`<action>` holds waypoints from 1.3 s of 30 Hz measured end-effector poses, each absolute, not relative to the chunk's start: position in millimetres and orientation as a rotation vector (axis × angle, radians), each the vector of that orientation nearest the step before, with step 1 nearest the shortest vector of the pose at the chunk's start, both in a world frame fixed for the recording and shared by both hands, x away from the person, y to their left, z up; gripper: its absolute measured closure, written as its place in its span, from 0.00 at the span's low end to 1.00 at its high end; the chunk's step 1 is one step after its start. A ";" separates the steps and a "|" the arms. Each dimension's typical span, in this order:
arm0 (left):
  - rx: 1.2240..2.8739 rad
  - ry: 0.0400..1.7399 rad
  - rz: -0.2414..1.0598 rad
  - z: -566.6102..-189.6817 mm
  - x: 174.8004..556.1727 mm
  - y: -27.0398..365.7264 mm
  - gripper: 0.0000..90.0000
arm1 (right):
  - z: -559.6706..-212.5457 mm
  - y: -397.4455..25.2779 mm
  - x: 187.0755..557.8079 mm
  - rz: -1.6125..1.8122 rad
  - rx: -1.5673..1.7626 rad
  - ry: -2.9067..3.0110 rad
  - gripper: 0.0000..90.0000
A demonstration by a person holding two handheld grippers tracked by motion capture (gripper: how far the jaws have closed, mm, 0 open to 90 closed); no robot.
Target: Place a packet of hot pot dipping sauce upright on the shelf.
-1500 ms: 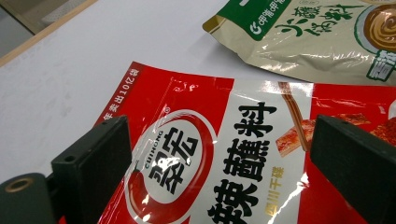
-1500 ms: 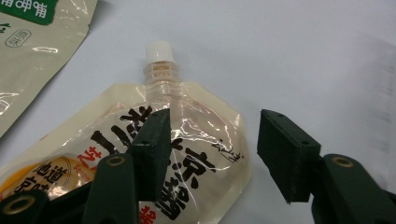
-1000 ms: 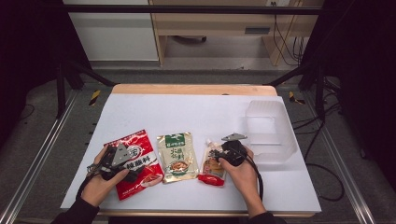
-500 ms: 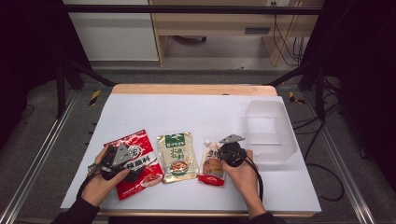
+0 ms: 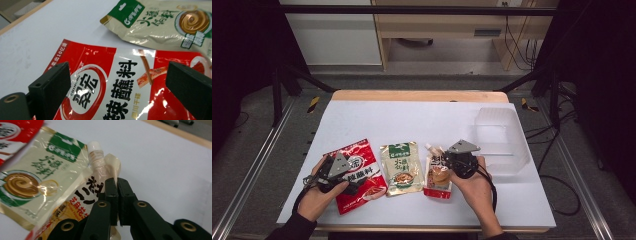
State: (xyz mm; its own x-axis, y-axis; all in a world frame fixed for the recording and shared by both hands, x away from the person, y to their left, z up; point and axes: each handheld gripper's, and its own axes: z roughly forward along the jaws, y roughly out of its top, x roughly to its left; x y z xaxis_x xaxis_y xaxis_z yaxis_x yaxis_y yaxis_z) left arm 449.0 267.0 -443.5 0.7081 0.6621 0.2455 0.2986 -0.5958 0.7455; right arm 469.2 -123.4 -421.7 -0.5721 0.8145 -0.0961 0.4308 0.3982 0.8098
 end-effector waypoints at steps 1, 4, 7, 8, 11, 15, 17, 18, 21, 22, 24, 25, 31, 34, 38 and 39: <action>2.207 0.724 0.672 -441.2 448.2 267.6 0.07 | -416.2 -123.1 466.8 1.076 1.048 2.174 0.99; 2.179 0.726 0.648 -434.2 447.0 269.2 0.07 | -400.5 -122.5 460.2 1.139 0.989 2.181 0.99; 2.146 0.726 0.619 -427.7 446.9 267.7 0.07 | -388.3 -122.2 454.5 1.206 0.947 2.186 0.99; 2.140 0.720 0.611 -425.5 446.9 266.5 0.07 | -386.3 -122.0 453.3 1.214 0.935 2.192 0.99; 2.133 0.695 0.580 -419.6 448.4 261.3 0.07 | -380.2 -120.8 451.0 1.241 0.891 2.206 1.00; 2.127 0.661 0.547 -411.1 453.1 252.3 0.08 | -375.8 -118.0 453.8 1.252 0.850 2.224 1.00; 2.117 0.646 0.538 -405.4 455.8 248.5 0.09 | -373.4 -115.7 455.4 1.262 0.832 2.234 1.00; 2.111 0.642 0.531 -402.4 457.2 246.2 0.10 | -372.3 -114.3 456.3 1.266 0.824 2.237 1.00; 2.107 0.619 0.507 -392.6 461.6 238.9 0.11 | -368.7 -110.0 459.4 1.272 0.795 2.247 1.00; 2.105 0.612 0.495 -389.3 463.5 236.2 0.11 | -367.5 -108.7 460.5 1.275 0.788 2.247 1.00; 2.116 0.587 0.484 -382.4 467.3 230.2 0.12 | -364.6 -106.4 463.0 1.283 0.770 2.249 1.00; 2.124 0.576 0.482 -378.7 469.1 227.0 0.12 | -362.8 -105.3 463.7 1.289 0.762 2.251 1.00; 2.138 0.511 0.455 -360.0 478.9 208.5 0.15 | -351.0 -94.2 463.6 1.343 0.707 2.259 1.00; 2.140 0.487 0.453 -354.4 481.8 201.0 0.18 | -348.3 -87.4 462.7 1.367 0.687 2.268 1.00; 2.130 0.468 0.435 -349.4 485.8 194.7 0.24 | -347.8 -78.7 462.2 1.393 0.664 2.285 1.00; 2.130 0.468 0.435 -349.4 485.8 194.7 0.26 | -347.9 -76.9 461.9 1.397 0.661 2.288 1.00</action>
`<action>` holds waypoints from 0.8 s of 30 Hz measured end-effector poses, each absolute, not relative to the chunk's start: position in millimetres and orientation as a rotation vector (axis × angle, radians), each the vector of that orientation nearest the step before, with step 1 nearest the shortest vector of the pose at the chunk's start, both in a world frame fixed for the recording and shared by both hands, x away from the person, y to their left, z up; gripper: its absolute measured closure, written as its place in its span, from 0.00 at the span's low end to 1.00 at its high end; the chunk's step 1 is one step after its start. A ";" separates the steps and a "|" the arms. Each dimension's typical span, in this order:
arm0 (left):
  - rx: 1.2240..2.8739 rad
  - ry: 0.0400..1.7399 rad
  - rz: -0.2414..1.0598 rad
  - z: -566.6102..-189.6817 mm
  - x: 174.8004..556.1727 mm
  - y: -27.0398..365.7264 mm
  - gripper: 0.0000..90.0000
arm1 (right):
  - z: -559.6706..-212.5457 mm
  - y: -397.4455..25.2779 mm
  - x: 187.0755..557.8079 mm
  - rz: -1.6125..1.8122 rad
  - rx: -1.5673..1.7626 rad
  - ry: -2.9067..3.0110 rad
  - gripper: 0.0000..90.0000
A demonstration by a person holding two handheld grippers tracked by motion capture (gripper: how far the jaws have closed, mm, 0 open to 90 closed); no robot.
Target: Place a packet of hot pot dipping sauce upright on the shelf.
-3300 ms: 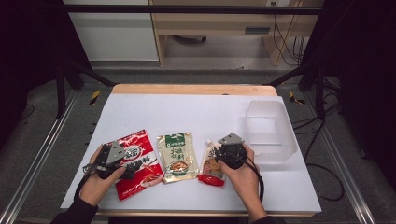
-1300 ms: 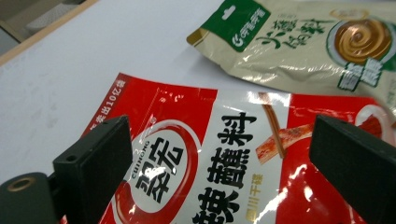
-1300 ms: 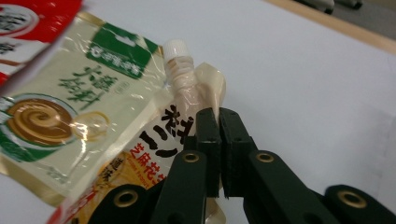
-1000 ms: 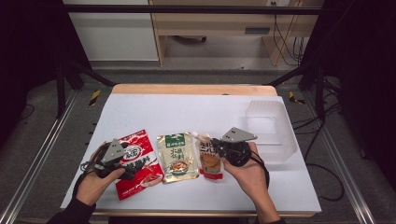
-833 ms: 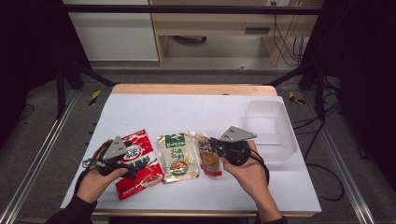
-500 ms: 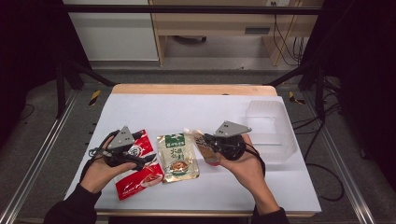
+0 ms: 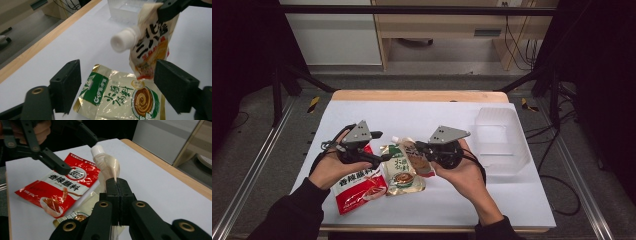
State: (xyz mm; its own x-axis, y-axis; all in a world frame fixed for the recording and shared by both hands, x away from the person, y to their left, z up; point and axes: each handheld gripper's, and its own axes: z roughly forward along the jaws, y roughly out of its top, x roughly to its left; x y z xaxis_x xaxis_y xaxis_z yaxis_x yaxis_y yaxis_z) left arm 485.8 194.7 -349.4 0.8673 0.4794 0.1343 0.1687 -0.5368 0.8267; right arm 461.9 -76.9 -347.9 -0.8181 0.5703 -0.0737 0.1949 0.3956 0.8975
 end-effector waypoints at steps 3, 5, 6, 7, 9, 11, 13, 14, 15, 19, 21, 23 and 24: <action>2.123 0.441 0.411 -345.8 487.8 192.5 0.31 | -347.8 -72.3 461.2 1.418 0.648 2.295 1.00; 2.125 0.439 0.403 -344.8 488.5 191.5 0.34 | -347.7 -69.7 460.7 1.432 0.640 2.302 1.00; 2.128 0.433 0.393 -344.3 488.6 190.8 0.37 | -347.6 -68.4 460.5 1.433 0.637 2.305 1.00; 2.133 0.422 0.388 -343.5 488.8 190.4 0.39 | -347.6 -67.0 460.3 1.433 0.634 2.307 1.00; 2.131 0.409 0.373 -343.1 488.3 187.9 0.41 | -347.5 -64.8 460.0 1.433 0.624 2.310 1.00; 2.141 0.399 0.368 -342.4 488.1 185.2 0.44 | -347.2 -63.3 459.6 1.437 0.622 2.312 1.00; 2.142 0.386 0.368 -341.5 487.8 183.2 0.47 | -346.9 -62.2 459.5 1.444 0.618 2.310 1.00; 2.139 0.377 0.356 -341.3 488.0 182.6 0.49 | -346.7 -62.0 459.2 1.447 0.615 2.310 1.00; 2.139 0.371 0.348 -341.4 488.4 182.3 0.51 | -346.5 -62.0 458.9 1.453 0.616 2.309 1.00; 2.147 0.368 0.349 -341.6 489.2 182.2 0.59 | -345.7 -62.2 457.7 1.463 0.613 2.307 1.00; 2.148 0.368 0.348 -341.1 489.1 183.2 0.64 | -345.9 -62.7 457.3 1.462 0.614 2.306 1.00; 2.146 0.371 0.333 -340.9 489.3 183.9 0.68 | -346.5 -63.9 457.5 1.470 0.616 2.303 1.00; 2.153 0.374 0.335 -340.6 489.4 183.8 0.69 | -346.7 -64.0 457.5 1.472 0.620 2.302 1.00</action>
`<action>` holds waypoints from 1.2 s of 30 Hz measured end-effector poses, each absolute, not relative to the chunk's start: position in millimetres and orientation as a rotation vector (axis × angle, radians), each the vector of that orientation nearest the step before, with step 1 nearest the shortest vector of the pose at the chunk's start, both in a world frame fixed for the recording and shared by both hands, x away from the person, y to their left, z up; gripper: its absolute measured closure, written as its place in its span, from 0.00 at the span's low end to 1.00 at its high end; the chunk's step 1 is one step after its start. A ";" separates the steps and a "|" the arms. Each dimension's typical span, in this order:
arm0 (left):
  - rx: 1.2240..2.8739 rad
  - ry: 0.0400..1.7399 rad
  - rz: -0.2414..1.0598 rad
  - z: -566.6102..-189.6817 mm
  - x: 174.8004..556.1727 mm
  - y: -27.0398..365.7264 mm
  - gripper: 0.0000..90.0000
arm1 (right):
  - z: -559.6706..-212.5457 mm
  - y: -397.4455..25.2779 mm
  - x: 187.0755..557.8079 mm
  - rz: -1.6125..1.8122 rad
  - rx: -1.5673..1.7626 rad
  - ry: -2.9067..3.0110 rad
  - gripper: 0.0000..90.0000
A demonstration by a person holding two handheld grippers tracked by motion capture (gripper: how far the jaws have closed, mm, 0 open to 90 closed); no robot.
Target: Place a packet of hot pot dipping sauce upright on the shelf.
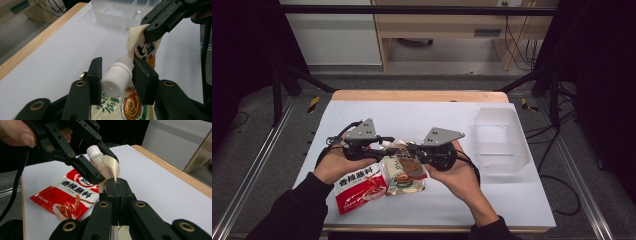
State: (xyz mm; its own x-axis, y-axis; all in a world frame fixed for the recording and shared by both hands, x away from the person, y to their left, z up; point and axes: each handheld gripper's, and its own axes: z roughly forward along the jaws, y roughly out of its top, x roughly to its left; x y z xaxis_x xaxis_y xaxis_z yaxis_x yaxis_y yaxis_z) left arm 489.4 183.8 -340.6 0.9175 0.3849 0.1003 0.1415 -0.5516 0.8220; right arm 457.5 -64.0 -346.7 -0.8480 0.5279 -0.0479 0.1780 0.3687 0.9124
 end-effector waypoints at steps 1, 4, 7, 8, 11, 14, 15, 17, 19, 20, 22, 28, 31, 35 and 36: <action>2.157 0.376 0.334 -341.0 489.6 183.3 0.70 | -346.9 -64.1 457.4 1.471 0.621 2.302 1.00; 2.174 0.381 0.332 -340.7 489.3 182.4 0.74 | -348.1 -63.7 457.4 1.470 0.622 2.303 1.00; 2.164 0.373 0.339 -338.4 485.1 180.0 0.78 | -348.9 -65.6 457.8 1.455 0.619 2.302 0.99; 2.162 0.368 0.347 -336.4 483.9 179.3 0.78 | -348.8 -66.8 458.0 1.454 0.619 2.304 0.99; 2.152 0.355 0.365 -330.5 480.8 177.1 0.79 | -347.9 -70.3 457.9 1.473 0.617 2.303 0.98; 2.154 0.324 0.372 -319.0 477.3 172.8 0.80 | -346.1 -72.3 457.2 1.461 0.609 2.302 0.96; 2.165 0.314 0.375 -316.2 476.5 171.4 0.81 | -345.1 -72.9 456.8 1.457 0.605 2.303 0.95; 2.189 0.303 0.379 -312.4 475.4 168.8 0.81 | -342.5 -74.6 456.0 1.448 0.598 2.302 0.92; 2.203 0.298 0.383 -310.9 475.5 168.2 0.81 | -339.3 -76.1 455.6 1.444 0.585 2.302 0.89; 2.214 0.305 0.391 -309.7 476.0 167.6 0.81 | -337.2 -76.9 455.8 1.438 0.575 2.312 0.87; 2.220 0.299 0.383 -308.9 477.2 168.5 0.81 | -335.1 -76.8 455.6 1.416 0.557 2.340 0.79; 2.217 0.283 0.378 -305.5 476.6 170.7 0.81 | -332.5 -71.2 454.7 1.235 0.483 2.388 0.55; 2.222 0.278 0.379 -304.4 475.7 171.5 0.81 | -331.4 -70.5 456.9 1.172 0.464 2.403 0.51; 2.235 0.260 0.365 -302.9 474.2 173.6 0.81 | -327.5 -70.9 461.3 1.120 0.434 2.428 0.46; 2.238 0.257 0.366 -302.7 474.0 173.8 0.81 | -326.0 -70.7 462.2 1.111 0.422 2.433 0.45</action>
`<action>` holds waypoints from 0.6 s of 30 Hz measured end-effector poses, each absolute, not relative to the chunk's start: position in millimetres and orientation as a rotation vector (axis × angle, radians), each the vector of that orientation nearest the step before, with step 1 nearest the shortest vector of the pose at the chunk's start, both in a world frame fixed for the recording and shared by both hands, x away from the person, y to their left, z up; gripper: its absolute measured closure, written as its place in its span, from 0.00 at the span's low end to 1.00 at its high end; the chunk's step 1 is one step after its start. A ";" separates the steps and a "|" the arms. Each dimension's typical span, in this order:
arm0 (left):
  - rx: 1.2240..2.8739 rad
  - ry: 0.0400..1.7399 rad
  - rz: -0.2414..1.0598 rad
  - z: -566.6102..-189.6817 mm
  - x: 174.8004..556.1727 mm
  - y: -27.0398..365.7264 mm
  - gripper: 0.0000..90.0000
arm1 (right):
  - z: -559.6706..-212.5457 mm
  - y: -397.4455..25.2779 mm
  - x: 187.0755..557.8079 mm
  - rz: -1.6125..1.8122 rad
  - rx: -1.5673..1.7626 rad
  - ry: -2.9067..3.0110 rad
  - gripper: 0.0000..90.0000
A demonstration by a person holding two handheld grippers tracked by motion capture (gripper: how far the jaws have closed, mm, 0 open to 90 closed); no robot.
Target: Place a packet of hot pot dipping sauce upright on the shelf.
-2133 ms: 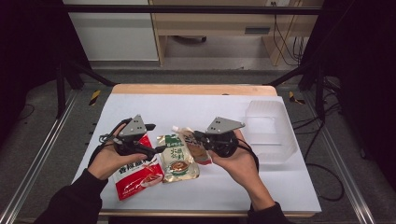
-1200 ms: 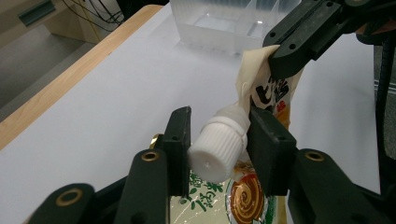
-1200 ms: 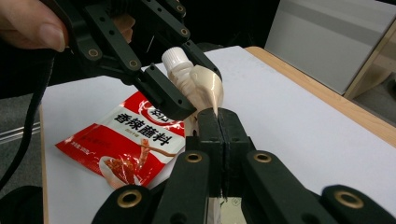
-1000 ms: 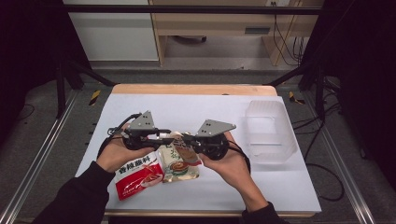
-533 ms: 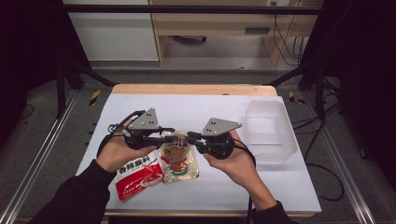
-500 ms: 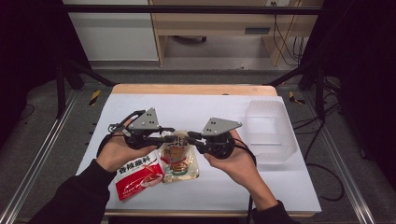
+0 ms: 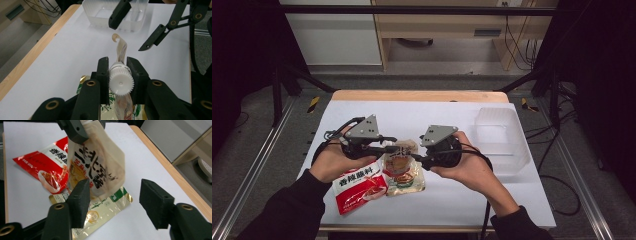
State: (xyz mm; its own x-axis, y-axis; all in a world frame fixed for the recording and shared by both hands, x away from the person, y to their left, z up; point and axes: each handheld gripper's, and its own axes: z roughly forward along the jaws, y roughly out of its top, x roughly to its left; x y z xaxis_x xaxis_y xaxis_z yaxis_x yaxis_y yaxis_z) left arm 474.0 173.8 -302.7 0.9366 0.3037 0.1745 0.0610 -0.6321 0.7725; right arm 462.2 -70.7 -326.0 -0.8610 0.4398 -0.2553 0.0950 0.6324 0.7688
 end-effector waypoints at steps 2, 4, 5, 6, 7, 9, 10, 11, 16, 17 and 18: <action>2.245 0.252 0.364 -301.8 473.6 174.0 0.81 | -322.7 -69.5 463.3 1.094 0.403 2.437 0.41; 2.246 0.251 0.361 -300.5 473.5 174.3 0.81 | -319.4 -68.1 464.6 1.082 0.386 2.460 0.38; 2.246 0.250 0.360 -300.2 473.3 174.3 0.81 | -317.9 -66.9 465.9 1.073 0.373 2.473 0.36; 2.241 0.251 0.360 -299.8 473.0 174.3 0.81 | -317.0 -66.2 466.6 1.066 0.365 2.487 0.34; 2.241 0.251 0.360 -299.8 473.0 174.3 0.81 | -316.1 -65.1 467.7 1.053 0.358 2.505 0.33; 2.244 0.246 0.360 -298.9 473.0 175.2 0.81 | -314.1 -63.2 469.9 1.022 0.335 2.532 0.31; 2.243 0.247 0.358 -298.9 473.0 175.5 0.81 | -313.1 -62.5 470.7 1.016 0.325 2.541 0.30; 2.243 0.247 0.358 -298.9 473.0 175.5 0.81 | -313.1 -62.5 470.7 1.016 0.325 2.541 0.30; 2.239 0.244 0.346 -301.6 474.4 176.1 0.81 | -308.3 -61.6 474.9 0.978 0.308 2.585 0.28; 2.239 0.242 0.343 -302.3 474.5 175.3 0.81 | -307.7 -62.2 475.6 0.969 0.311 2.597 0.27; 2.239 0.242 0.343 -302.3 474.5 175.3 0.81 | -307.7 -62.2 475.6 0.969 0.311 2.597 0.27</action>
